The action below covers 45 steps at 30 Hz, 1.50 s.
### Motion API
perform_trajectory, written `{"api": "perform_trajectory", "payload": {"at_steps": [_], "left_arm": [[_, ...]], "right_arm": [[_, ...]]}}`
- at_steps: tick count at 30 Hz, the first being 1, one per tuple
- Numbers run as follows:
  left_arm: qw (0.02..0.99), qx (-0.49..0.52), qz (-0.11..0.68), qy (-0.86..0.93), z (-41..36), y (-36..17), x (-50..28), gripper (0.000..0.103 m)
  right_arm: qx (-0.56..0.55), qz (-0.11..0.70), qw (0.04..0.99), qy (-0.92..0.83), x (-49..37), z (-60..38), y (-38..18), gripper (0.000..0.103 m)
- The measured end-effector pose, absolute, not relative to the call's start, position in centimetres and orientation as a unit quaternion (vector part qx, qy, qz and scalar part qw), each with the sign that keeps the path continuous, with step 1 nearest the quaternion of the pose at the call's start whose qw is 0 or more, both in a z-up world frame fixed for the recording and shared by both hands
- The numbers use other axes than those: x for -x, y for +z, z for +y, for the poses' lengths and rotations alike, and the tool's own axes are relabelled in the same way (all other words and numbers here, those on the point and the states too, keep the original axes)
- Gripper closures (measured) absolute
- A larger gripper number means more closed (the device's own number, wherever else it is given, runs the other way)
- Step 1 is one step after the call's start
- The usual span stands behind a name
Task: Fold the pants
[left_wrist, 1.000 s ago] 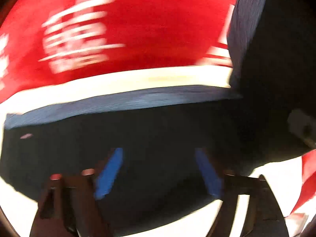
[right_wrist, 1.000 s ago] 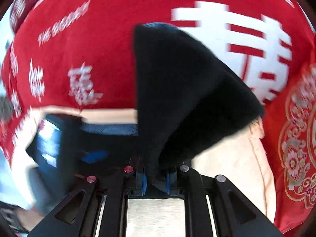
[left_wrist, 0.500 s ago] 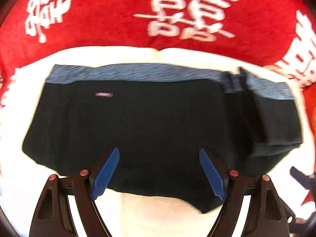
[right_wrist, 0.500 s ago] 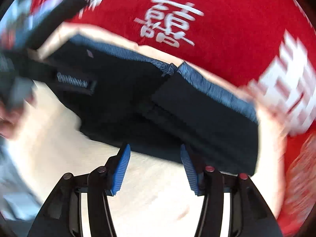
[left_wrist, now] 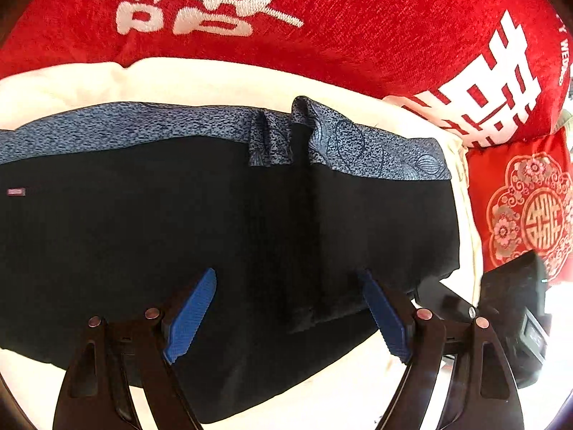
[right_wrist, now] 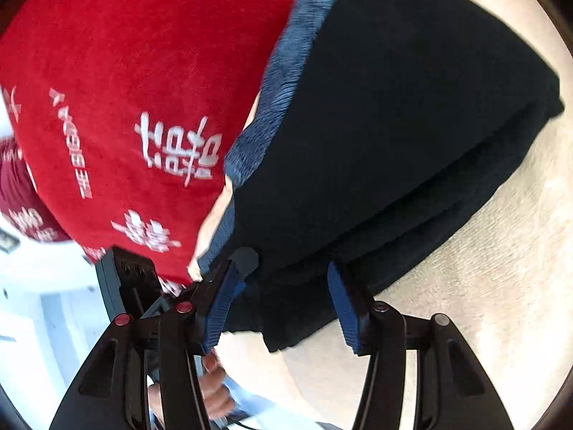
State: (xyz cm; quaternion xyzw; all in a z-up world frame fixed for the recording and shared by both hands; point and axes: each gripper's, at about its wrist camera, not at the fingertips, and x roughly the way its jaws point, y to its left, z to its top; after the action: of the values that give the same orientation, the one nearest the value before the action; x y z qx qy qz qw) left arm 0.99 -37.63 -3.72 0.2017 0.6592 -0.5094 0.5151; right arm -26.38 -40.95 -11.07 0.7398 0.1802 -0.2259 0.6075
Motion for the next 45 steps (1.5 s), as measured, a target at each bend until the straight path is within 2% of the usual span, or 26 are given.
{"api": "perform_trajectory", "payload": {"at_steps": [2,4,5,6,9,14,18,20,22,23,24,25,32,41,45], "left_arm": [[0.510,-0.197,0.662,-0.512,-37.7,-3.7,-0.8,0.019],[0.514,-0.208,0.656,-0.512,-38.3,-4.0,-0.1,0.024],[0.516,-0.216,0.647,-0.518,-38.8,-4.1,0.5,0.041],[0.507,-0.215,0.645,-0.530,-39.1,-3.9,1.0,0.064],[0.514,-0.228,0.625,-0.541,-39.1,-2.8,2.1,0.064],[0.528,-0.220,0.596,-0.564,-36.7,0.8,3.7,0.065],[0.552,-0.238,0.588,-0.541,-34.9,-0.5,3.7,0.065],[0.553,-0.240,0.609,-0.515,-34.4,-2.2,3.0,0.065],[0.553,-0.225,0.621,-0.507,-33.7,-2.6,2.1,0.059],[0.560,-0.220,0.621,-0.503,-33.3,-2.4,1.7,0.053],[0.566,-0.216,0.619,-0.500,-33.1,-2.2,1.3,0.053],[0.569,-0.214,0.619,-0.497,-32.9,-2.0,0.9,0.053],[0.593,-0.220,0.595,-0.496,-34.5,-0.1,-1.0,0.053],[0.594,-0.246,0.580,-0.500,-36.8,-0.1,-0.4,0.053],[0.595,-0.251,0.581,-0.496,-36.3,0.1,-0.8,0.053]], "right_arm": [[-0.757,0.154,0.593,-0.228,26.6,-41.1,-11.8,0.046],[-0.775,0.131,0.577,-0.224,26.5,-41.5,-12.7,0.048],[-0.784,0.124,0.565,-0.223,26.5,-41.7,-13.2,0.066],[-0.788,0.129,0.558,-0.224,26.7,-41.9,-13.5,0.092],[-0.789,0.139,0.561,-0.210,26.7,-42.0,-13.0,0.098],[-0.756,0.179,0.605,-0.177,26.3,-40.6,-9.7,0.098],[-0.726,0.246,0.615,-0.186,24.6,-39.4,-10.4,0.101],[-0.729,0.248,0.609,-0.190,24.9,-39.3,-11.4,0.096],[-0.741,0.226,0.607,-0.177,25.4,-39.3,-11.5,0.092],[-0.745,0.219,0.605,-0.175,26.0,-39.3,-11.5,0.069],[-0.747,0.215,0.603,-0.179,26.5,-39.2,-11.6,0.037],[-0.751,0.201,0.602,-0.183,27.0,-39.2,-11.6,0.031],[-0.794,0.124,0.568,-0.178,28.5,-39.1,-12.5,0.030],[-0.823,0.078,0.533,-0.178,27.4,-38.9,-13.0,0.030],[-0.830,0.090,0.518,-0.186,26.4,-38.6,-13.4,0.030]]}}
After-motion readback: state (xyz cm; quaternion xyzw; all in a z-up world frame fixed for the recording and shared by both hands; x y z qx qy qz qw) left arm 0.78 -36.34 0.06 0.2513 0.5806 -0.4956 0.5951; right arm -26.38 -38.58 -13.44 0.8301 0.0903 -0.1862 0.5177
